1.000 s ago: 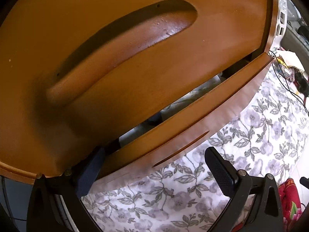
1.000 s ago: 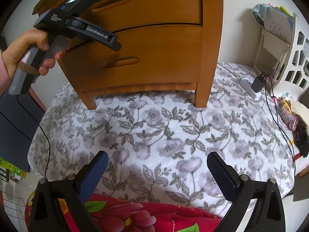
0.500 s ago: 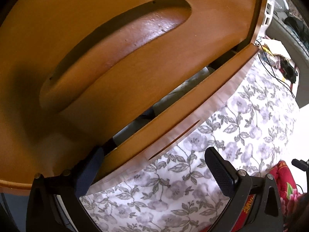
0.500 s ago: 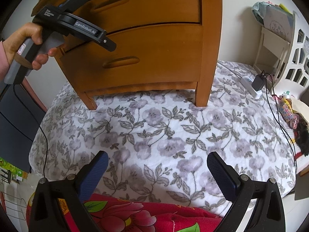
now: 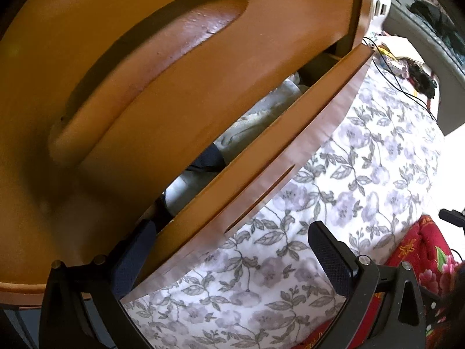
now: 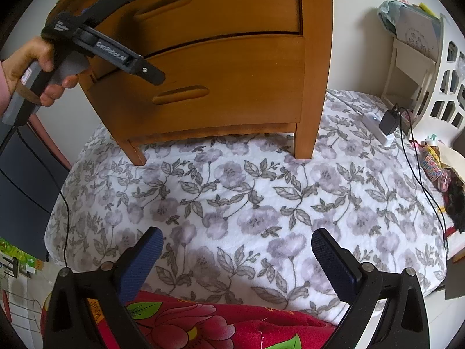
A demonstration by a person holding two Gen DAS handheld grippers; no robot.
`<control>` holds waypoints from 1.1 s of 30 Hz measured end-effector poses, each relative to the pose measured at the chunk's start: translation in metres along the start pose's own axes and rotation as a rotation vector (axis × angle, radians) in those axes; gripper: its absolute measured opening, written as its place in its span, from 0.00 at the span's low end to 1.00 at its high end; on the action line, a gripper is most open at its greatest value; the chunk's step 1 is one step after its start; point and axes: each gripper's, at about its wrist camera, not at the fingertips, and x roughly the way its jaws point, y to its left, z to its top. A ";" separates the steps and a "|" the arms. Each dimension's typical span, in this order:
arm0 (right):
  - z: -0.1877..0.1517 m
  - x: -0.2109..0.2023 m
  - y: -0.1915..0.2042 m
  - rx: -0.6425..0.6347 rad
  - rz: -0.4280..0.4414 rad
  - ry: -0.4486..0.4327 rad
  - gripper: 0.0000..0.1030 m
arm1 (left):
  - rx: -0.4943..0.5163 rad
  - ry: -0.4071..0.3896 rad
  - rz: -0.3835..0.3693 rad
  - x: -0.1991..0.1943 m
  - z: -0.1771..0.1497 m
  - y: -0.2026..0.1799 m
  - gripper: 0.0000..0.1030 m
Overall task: Take underwear out of drawer
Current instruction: 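Hook the left tool on the lower drawer handle and pull it open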
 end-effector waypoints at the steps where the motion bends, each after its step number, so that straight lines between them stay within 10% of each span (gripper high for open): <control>1: 0.000 0.000 0.000 -0.001 0.000 0.000 1.00 | 0.005 0.004 -0.005 0.000 0.000 0.000 1.00; 10: -0.002 0.001 -0.002 0.008 0.006 0.004 1.00 | 0.011 0.028 0.099 0.016 0.011 -0.011 0.99; 14: -0.002 0.001 -0.002 0.016 0.006 0.005 1.00 | -0.051 0.023 0.176 0.021 0.014 -0.005 0.80; 33: -0.002 0.000 0.000 0.008 -0.022 0.002 1.00 | -0.014 0.003 0.162 0.014 0.002 -0.004 0.73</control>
